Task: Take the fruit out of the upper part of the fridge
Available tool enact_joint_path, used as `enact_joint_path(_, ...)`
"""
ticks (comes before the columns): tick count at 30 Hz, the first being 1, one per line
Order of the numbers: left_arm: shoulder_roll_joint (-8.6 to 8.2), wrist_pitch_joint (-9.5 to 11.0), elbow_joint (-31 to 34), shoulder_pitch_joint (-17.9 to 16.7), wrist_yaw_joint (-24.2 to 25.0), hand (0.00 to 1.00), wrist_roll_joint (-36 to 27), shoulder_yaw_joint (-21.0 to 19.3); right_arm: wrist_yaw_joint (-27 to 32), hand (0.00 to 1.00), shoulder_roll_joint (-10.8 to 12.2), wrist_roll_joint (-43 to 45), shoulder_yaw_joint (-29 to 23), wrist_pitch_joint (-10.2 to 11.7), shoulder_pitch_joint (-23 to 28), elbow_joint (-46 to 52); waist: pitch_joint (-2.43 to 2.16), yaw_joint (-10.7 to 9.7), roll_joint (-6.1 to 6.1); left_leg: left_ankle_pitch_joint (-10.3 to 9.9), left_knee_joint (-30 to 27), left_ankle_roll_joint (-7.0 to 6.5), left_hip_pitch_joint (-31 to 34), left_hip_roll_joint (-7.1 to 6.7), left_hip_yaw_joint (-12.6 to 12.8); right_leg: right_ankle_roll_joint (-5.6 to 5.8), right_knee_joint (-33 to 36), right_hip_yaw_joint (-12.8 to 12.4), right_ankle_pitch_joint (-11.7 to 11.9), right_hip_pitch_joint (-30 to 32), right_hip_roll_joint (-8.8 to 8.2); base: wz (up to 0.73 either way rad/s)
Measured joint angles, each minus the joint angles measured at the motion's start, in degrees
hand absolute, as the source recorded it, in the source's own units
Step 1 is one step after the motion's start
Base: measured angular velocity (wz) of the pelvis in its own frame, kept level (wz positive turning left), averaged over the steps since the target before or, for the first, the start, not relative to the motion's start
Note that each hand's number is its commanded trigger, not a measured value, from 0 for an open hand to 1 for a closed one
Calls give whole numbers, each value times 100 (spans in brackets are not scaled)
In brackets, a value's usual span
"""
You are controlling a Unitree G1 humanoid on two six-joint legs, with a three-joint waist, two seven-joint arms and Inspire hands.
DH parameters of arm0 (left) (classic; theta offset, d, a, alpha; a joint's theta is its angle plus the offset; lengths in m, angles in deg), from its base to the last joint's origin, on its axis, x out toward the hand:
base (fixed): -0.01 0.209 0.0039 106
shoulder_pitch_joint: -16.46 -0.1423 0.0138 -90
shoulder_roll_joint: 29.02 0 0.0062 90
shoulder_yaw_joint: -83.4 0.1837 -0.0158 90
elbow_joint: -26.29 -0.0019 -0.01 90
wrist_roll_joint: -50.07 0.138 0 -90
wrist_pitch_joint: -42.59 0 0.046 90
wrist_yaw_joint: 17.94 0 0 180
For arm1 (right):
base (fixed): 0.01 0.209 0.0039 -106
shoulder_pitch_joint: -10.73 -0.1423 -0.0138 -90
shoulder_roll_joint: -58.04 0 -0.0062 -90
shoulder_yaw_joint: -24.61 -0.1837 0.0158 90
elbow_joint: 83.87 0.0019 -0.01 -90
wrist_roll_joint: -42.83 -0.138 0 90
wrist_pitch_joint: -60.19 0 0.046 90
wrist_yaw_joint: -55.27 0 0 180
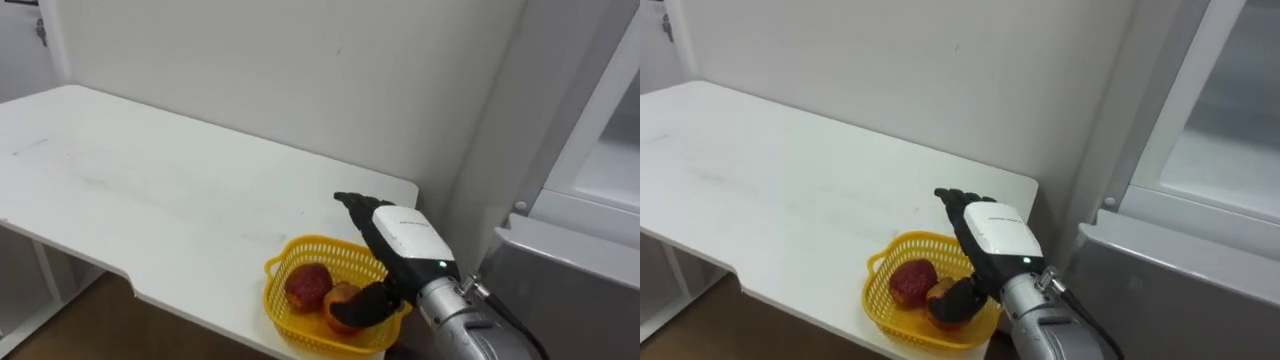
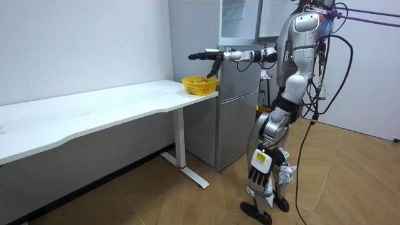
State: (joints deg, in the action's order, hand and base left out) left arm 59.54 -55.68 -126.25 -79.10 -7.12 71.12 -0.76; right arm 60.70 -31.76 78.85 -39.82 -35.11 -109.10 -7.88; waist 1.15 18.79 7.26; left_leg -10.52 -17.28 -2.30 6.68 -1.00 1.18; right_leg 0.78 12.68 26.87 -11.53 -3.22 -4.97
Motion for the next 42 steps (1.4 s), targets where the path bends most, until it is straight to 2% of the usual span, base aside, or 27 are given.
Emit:
enact_joint_path(5, -74, -4, 110, -70, -67, 0, 122, -16, 24, 0, 15, -558, -282, 42, 0, 462, -4, -31, -11, 0, 4, 0, 5, 1, -1, 0, 8, -8, 0, 8, -2, 0)
enact_joint_path(8, -108, 9, 238, -132, -169, 0, 103, -9, 73, 0, 37, -992, -322, 70, 1, 695, -10, -136, -35, 3, 16, 0, -27, 1, 26, 0, 8, -23, 0, -16, -1, 0)
enact_joint_path(11, -136, 12, 233, -229, -274, 0, 115, -16, 71, 0, 45, -1784, -325, 69, 73, 961, -5, -229, -118, 1, 48, -2, -126, 0, 33, 3, -4, -58, 1, -112, -5, -5)
enact_joint_path(13, -203, 10, 232, -270, -302, 0, 117, -45, 66, 0, 122, -2276, -351, 83, 90, 1214, -33, -388, -242, 0, 50, -4, -152, 5, 62, 5, -5, -103, 3, -124, -6, -6)
enact_joint_path(15, -263, 7, 204, -306, -301, 0, 111, -37, 59, 0, 197, -2773, -414, 167, 92, 1279, -43, -452, -356, 0, 62, -6, -220, 17, 115, 6, -5, -162, 4, -153, -6, -13)
enact_joint_path(17, -284, 10, 156, -326, -306, 0, 104, -9, 35, 0, 253, -3265, -513, 185, 122, 1315, -113, -548, -464, -1, 69, -6, -264, 28, 141, 6, 0, -179, 4, -180, -20, -8)
enact_joint_path(18, -287, 10, 157, -334, -313, 0, 104, -7, 20, 0, 253, -3357, -528, 200, 123, 1315, -122, -575, -480, 0, 70, -5, -283, 31, 154, 6, 2, -186, 4, -188, -30, -7)
enact_joint_path(21, -331, 30, 95, -364, -320, 0, 110, -16, -68, 0, 266, -3739, -688, 227, 236, 1454, -131, -617, -561, 4, 102, 1, -344, 41, 201, 4, 11, -265, 5, -208, -32, -11)
enact_joint_path(24, -420, 44, -50, -392, -367, 0, 101, -9, -96, 0, 322, -4321, -880, 313, 500, 1728, -112, -758, -591, -3, 110, -8, -421, 38, 230, 5, 9, -290, 5, -256, -37, -6)
enact_joint_path(26, -505, 47, -48, -429, -436, 0, 102, 0, -108, 0, 362, -4819, -960, 358, 652, 1846, -103, -776, -605, -4, 154, -10, -436, 42, 304, 6, 19, -379, 4, -231, -8, -17)
enact_joint_path(29, -514, 101, -50, -431, -460, 0, 105, 7, -107, 0, 367, -5061, -976, 360, 771, 2037, -106, -894, -597, -5, 163, -12, -439, 50, 344, 5, 20, -464, 5, -196, -11, -10)
enact_joint_path(32, -512, 131, -49, -454, -477, 0, 97, -3, -109, 0, 368, -5291, -1113, 450, 1141, 2528, -110, -967, -593, -9, 180, -19, -479, 54, 399, 9, 9, -518, 8, -195, 6, -8)
enact_joint_path(33, -524, 151, -49, -506, -502, 0, 79, -3, -109, 0, 368, -5324, -1140, 492, 1226, 2641, -95, -1036, -615, -15, 192, -26, -514, 59, 434, 13, 11, -548, 11, -210, 6, -14)
enact_joint_path(37, -611, 163, -50, -552, -540, 0, 80, -8, -126, 0, 386, -5202, -1305, 547, 1450, 3073, -90, -1243, -700, -39, 195, -33, -493, 83, 532, 16, 50, -644, 19, -143, 9, -14)
enact_joint_path(39, -620, 164, -42, -536, -548, 0, 79, -5, -127, 0, 401, -4964, -1338, 560, 1631, 3252, -122, -1303, -712, -43, 206, -29, -472, 109, 608, 15, 67, -698, 19, -84, 15, -16)
enact_joint_path(42, -623, 165, -56, -524, -563, 0, 78, 5, -156, 0, 473, -4772, -1346, 610, 1913, 3403, -126, -1422, -718, -42, 232, -20, -489, 126, 682, 11, 79, -786, 20, -49, 42, -13)
